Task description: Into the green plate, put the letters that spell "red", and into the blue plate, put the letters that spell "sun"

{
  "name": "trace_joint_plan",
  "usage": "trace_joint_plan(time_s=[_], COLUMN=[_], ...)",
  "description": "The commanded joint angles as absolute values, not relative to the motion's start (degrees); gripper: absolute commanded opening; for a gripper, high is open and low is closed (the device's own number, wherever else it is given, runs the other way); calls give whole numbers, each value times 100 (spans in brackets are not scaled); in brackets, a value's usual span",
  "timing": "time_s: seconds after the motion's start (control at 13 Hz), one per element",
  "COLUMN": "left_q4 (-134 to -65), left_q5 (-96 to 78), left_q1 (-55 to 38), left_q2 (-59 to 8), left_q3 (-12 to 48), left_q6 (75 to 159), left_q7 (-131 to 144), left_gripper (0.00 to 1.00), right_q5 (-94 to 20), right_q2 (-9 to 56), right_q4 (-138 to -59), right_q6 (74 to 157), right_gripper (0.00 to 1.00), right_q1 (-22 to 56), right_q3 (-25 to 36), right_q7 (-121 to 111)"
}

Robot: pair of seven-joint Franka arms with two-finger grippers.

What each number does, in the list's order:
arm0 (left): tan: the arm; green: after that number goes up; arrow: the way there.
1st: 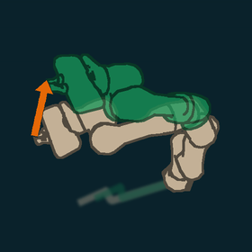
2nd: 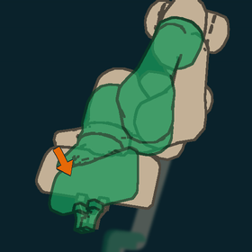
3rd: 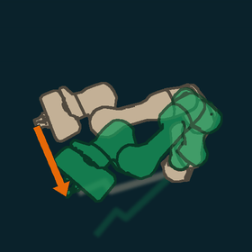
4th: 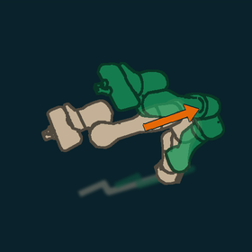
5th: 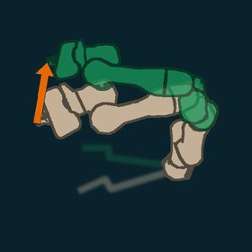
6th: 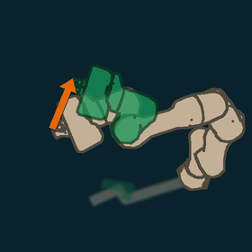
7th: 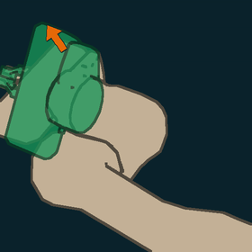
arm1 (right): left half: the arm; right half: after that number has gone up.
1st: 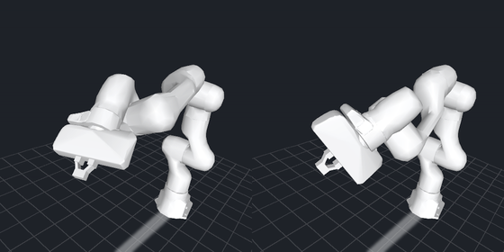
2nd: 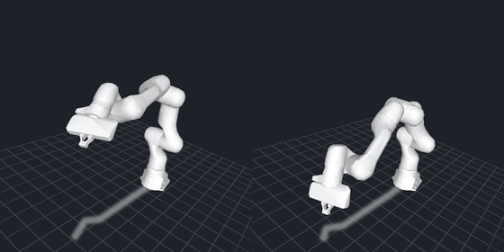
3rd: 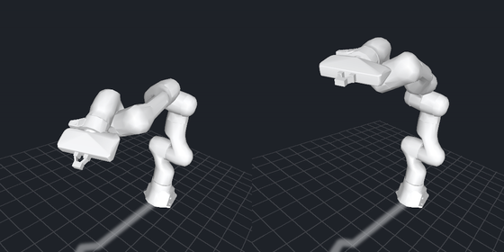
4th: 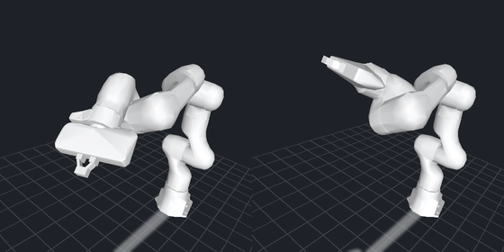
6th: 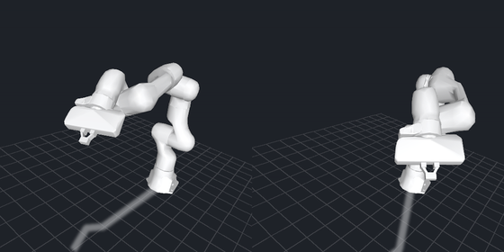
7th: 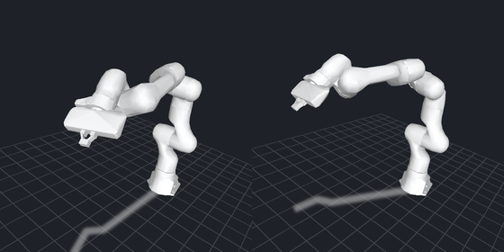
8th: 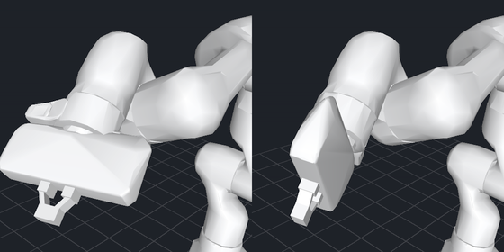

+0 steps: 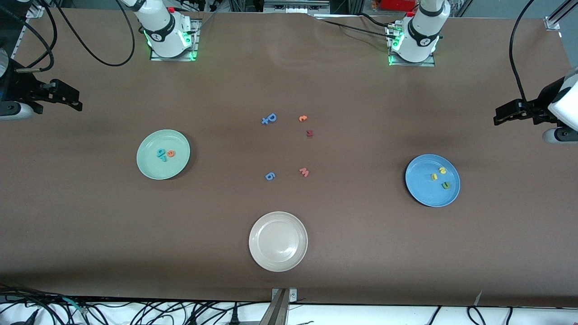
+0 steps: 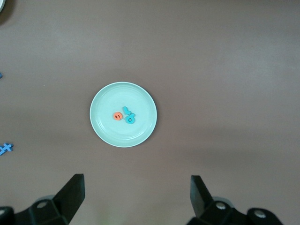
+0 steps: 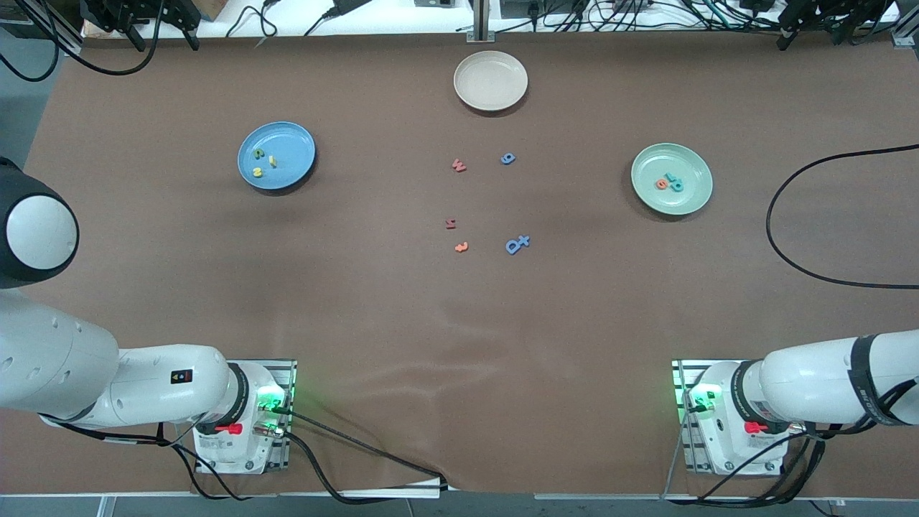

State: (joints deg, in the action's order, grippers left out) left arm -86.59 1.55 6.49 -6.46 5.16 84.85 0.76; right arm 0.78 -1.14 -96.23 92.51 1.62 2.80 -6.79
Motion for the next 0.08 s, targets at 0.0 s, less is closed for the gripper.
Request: trace_joint_plan(time_s=[0.0], left_q4=[-8780], left_q5=[35], left_q1=[589], left_q2=[-571], left_q3=[422], left_q6=[8578], left_q7=[-17], left_gripper=[100], right_q5=[70], right_q2=[-62], right_q4=[-9501], right_q6=[9229], right_gripper=[100], right_q1=[158], right_q3=[290], right_q7=[-729])
